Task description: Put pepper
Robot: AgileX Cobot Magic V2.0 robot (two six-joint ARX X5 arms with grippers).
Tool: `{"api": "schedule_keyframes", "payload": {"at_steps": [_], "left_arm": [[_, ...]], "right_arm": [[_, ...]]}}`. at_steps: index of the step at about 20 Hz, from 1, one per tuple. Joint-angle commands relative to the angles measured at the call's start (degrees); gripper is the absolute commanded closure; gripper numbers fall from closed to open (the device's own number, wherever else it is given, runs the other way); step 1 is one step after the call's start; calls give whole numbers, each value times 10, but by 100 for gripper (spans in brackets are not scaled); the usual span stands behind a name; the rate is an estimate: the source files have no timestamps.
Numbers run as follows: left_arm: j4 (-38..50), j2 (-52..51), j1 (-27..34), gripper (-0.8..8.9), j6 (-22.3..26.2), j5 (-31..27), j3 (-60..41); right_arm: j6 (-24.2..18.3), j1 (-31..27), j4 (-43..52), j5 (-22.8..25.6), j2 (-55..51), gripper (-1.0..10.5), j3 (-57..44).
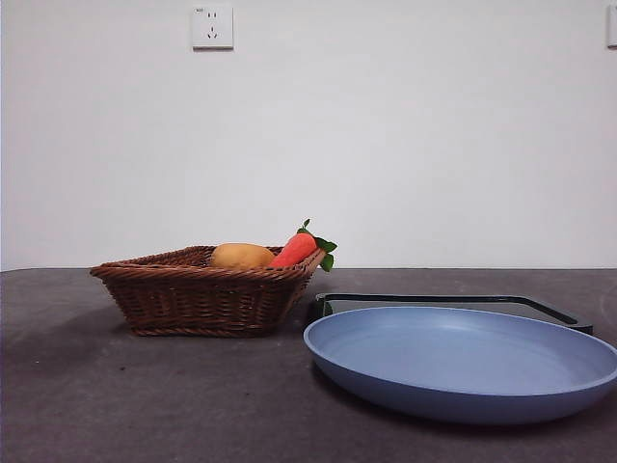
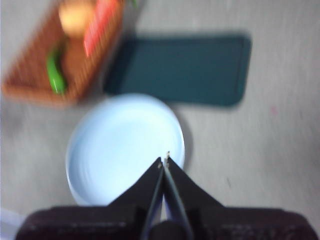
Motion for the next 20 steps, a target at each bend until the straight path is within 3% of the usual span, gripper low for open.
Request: {"api": "schedule_keyframes", "payload": {"at_steps": [1, 4, 5, 8, 14, 20], "left_arm": [[-24, 15, 0, 807, 37, 3, 26], [-28, 17, 0, 799, 37, 3, 30], [-31, 17, 0, 752, 35, 1, 30], [-35, 17, 0, 465, 35, -2, 30], [-37, 17, 0, 460, 32, 1, 30], [-36, 17, 0, 461, 31, 2, 30]], "right_arm": [[-46, 2, -23, -1, 16, 941, 15], [-45, 2, -24, -1, 29, 930, 15], [-45, 2, -24, -1, 31, 897, 15], [-45, 2, -24, -1, 35, 655, 15], [-43, 2, -21, -1, 80, 636, 15], [-43, 27, 33, -3, 220, 636, 15]]}}
